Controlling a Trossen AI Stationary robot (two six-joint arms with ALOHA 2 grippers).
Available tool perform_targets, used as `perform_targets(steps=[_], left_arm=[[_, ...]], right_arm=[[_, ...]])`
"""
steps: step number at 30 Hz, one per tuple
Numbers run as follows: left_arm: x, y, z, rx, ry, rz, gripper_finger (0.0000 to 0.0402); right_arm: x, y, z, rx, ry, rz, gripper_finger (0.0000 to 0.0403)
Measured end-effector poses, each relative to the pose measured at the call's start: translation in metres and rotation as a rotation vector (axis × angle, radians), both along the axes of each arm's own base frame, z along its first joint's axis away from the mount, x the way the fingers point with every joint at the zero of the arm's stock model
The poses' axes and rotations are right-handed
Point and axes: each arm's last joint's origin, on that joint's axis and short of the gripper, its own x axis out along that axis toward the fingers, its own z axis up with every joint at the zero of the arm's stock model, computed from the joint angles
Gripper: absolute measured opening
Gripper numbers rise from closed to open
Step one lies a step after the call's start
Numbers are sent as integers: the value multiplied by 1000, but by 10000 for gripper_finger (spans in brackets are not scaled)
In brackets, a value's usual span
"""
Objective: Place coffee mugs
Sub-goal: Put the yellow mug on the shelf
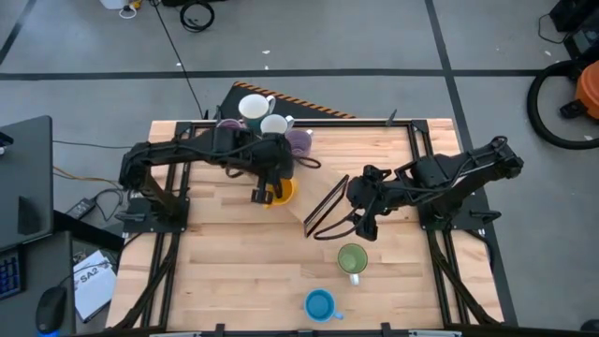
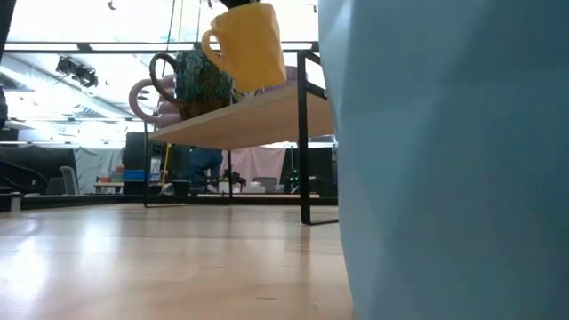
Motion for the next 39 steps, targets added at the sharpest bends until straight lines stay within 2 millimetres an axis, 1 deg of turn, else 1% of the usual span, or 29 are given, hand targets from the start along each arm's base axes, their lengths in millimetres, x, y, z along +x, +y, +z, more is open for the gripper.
perform_targets(steps=[7, 12, 18, 22, 26, 29, 39], left_arm=[[0, 27, -9, -31, 61, -72, 25], [1, 39, -14, -39, 96, -94, 25], [0, 42, -14, -18, 105, -128, 28], [0, 41, -14, -3, 109, -161, 54], [4, 44, -18, 33, 124, -140, 82], [7, 45, -21, 47, 126, -135, 94], [7, 47, -20, 124, 134, -80, 98]], right_arm=[[2, -7, 0, 0, -1, -25, 309], [3, -11, 0, 0, -2, -40, 309], [4, -11, 0, -4, -2, -38, 309], [4, -12, 0, -8, -3, -39, 309], [4, -12, 0, -10, -3, -40, 309], [4, -13, 0, -10, -3, -42, 309], [4, -13, 0, -12, -7, -39, 309]])
